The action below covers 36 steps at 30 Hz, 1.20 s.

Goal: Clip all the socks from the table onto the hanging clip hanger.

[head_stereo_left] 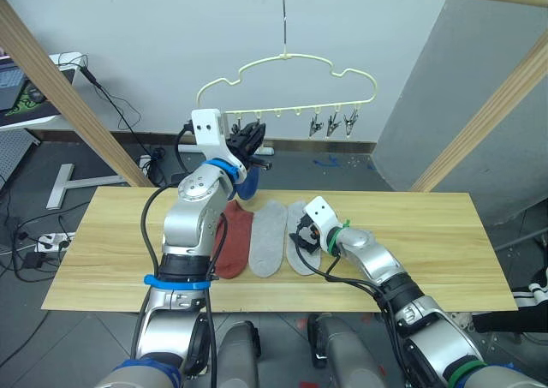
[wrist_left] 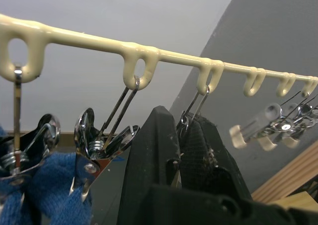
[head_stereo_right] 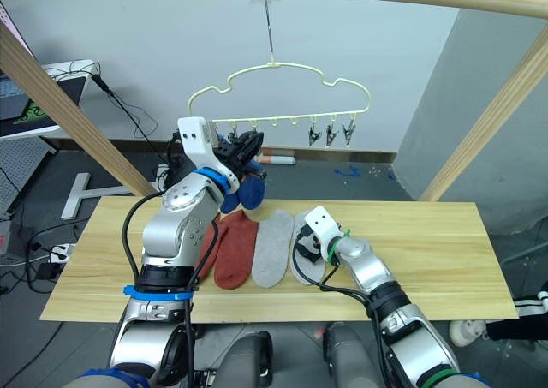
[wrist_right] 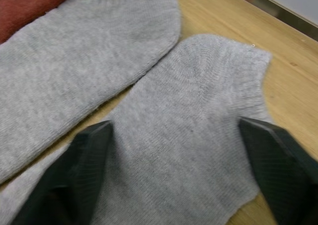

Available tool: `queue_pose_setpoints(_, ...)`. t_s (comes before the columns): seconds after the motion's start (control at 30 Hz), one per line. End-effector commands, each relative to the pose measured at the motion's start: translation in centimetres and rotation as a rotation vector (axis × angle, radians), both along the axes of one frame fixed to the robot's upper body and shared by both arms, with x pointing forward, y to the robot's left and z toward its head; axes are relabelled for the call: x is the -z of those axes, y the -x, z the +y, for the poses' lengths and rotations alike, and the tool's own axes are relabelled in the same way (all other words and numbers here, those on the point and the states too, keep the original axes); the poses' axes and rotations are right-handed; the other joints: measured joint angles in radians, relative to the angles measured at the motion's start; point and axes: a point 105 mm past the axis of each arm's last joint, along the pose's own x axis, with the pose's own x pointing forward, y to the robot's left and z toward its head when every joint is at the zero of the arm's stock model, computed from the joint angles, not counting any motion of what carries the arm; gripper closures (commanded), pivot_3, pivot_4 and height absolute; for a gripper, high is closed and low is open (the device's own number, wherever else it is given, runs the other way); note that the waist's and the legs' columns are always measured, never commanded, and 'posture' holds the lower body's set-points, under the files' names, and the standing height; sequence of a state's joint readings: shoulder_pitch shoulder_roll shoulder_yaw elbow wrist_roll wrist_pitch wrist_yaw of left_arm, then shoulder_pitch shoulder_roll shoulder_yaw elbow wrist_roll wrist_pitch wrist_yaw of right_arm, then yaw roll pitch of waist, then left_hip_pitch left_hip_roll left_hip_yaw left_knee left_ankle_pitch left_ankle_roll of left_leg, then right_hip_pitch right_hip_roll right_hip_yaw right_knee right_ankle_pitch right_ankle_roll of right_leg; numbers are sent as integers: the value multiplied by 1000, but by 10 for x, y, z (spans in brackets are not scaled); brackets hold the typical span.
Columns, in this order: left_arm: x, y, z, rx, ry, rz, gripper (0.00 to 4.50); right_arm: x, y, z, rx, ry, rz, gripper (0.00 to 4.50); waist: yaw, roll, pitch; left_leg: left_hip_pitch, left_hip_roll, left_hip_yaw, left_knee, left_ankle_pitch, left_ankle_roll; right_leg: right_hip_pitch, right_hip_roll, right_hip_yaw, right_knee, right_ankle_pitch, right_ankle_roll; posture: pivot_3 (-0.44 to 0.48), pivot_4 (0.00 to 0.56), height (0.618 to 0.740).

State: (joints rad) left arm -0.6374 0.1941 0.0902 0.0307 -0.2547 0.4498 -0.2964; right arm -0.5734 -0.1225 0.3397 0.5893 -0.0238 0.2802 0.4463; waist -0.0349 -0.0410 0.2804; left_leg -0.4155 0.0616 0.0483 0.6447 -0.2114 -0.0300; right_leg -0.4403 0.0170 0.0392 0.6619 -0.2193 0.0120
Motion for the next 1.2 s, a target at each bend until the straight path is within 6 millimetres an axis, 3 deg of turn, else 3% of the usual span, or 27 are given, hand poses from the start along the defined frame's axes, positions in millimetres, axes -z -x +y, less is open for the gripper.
queue_pose_setpoints(0.03,3,6,8,6,18,33,4336,19,11,-2,-63,75,4,1560,0,0,0,0,0,0,0,0,0,0,0,0,0,0,0,82,268,740)
queue_pose_setpoints(0.13,5,9,8,35,63,72,4336,17,11,-4,-82,91,-30,2554,1,0,0,0,0,1,0,0,0,0,0,1,1,0,0,82,265,740)
queue_pose_setpoints(0.3,3,8,27,11,136,115,4336,-2,11,-11,-100,74,-122,4367,4,1,-1,0,0,0,0,0,0,0,0,1,0,0,0,86,245,740)
queue_pose_setpoints(0.33,3,9,28,24,164,136,4336,-12,10,-11,-96,58,-158,4479,3,1,-1,0,0,1,0,0,0,-1,0,1,0,0,0,83,247,740)
queue_pose_setpoints(0.4,4,10,28,54,228,177,4336,-31,9,-16,-66,46,-225,4479,3,1,-1,-1,0,1,0,0,0,-1,0,1,0,0,0,83,247,740)
queue_pose_setpoints(0.5,5,11,25,82,262,206,4336,-43,10,-21,-49,41,-259,4479,2,1,-1,-1,1,1,0,0,0,-2,0,1,1,0,0,78,248,740)
queue_pose_setpoints(0.63,11,4,9,140,408,276,4336,-91,40,-16,-89,-159,-374,4479,4,1,-3,-1,0,0,0,0,0,-1,0,1,0,0,0,-36,212,740)
queue_pose_setpoints(0.7,11,2,6,154,448,290,4336,-101,49,-10,-104,-141,-438,4479,1,-1,-6,-2,0,0,0,0,-1,-1,0,1,-1,0,0,-61,190,740)
queue_pose_setpoints(0.8,4,-4,-2,186,483,294,4336,-119,46,-10,-103,-73,-543,4479,-16,-4,-10,-2,-1,2,1,0,-1,-1,0,2,-1,0,1,-92,197,740)
queue_pose_setpoints(1.03,7,-13,-17,192,487,304,4336,-132,40,-15,-98,-75,-566,4479,-35,-8,-18,-1,-1,2,1,0,-1,-1,0,2,-1,2,2,-150,184,740)
queue_pose_setpoints(1.2,8,-13,-24,211,493,308,4336,-131,38,-12,-102,-86,-553,4479,-44,-9,-19,-2,-1,3,1,0,-1,-2,-1,2,-2,2,2,-130,183,740)
